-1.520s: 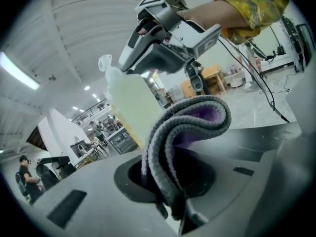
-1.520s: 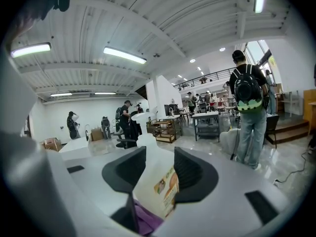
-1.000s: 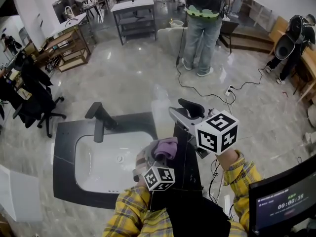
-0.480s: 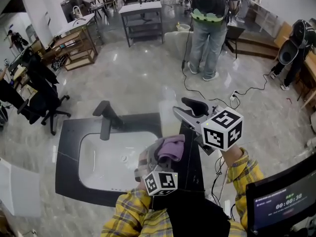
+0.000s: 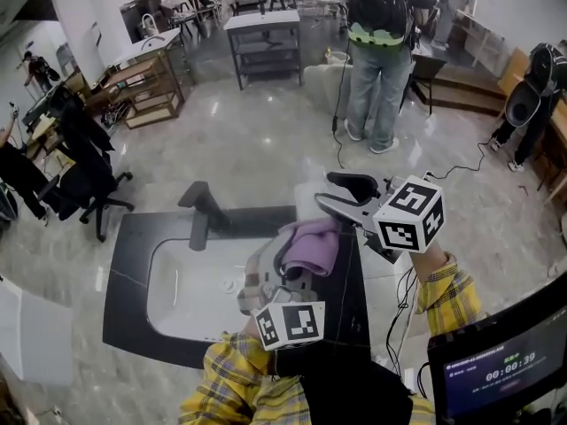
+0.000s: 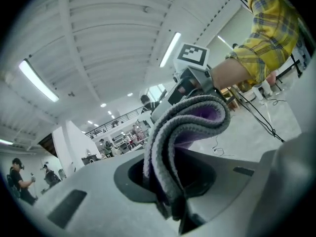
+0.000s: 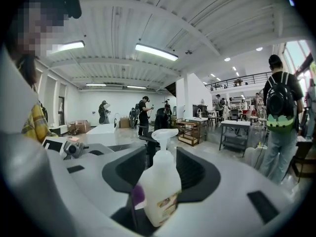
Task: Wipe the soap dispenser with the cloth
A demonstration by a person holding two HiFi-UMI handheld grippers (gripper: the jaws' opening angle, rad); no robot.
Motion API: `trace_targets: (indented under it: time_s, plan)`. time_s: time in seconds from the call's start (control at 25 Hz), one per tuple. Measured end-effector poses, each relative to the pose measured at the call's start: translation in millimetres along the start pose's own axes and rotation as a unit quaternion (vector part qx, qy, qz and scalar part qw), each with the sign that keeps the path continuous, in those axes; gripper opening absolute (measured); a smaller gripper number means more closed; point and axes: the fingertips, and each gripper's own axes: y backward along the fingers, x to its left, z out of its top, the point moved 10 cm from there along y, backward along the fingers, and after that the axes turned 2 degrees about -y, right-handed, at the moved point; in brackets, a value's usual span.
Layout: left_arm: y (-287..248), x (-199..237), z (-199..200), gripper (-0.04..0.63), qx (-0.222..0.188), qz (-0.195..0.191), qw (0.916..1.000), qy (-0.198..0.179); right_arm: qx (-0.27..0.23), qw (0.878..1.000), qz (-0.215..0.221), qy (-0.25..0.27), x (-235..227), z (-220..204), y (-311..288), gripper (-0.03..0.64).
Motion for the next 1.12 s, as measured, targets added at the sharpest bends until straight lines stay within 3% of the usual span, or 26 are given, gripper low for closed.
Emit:
trace_targets:
  time_s: [0.2, 0.44, 0.72, 0.88, 1.12]
  plan:
    - [3, 12, 10, 0.072, -0.010, 0.014, 0.9998, -0.002, 0.011, 1.000, 0.014, 0.014, -4, 7, -2, 0.167]
    - [2, 5, 13, 0.072, -0.006, -0.001, 1.0000, -0.001, 0.079, 0.989, 0.090, 0.087, -10, 14, -14, 0.167]
    - [1, -1, 8, 0.072, -0.004, -0.016, 0.9998, 0.013, 0.078, 0.980, 0.149, 0.102, -22, 19, -27, 0.167]
    - [0, -5, 7, 0.072, -0.001, -0.022, 0.9997, 0.014, 0.099, 0.972, 0.176, 0.117, -24, 16, -38, 0.167]
    - [-2, -6, 5, 0.072, -0.005, -0.019, 0.9996, 0.018, 0.113, 0.955, 0.197, 0.191, -21, 18, -40, 0.147]
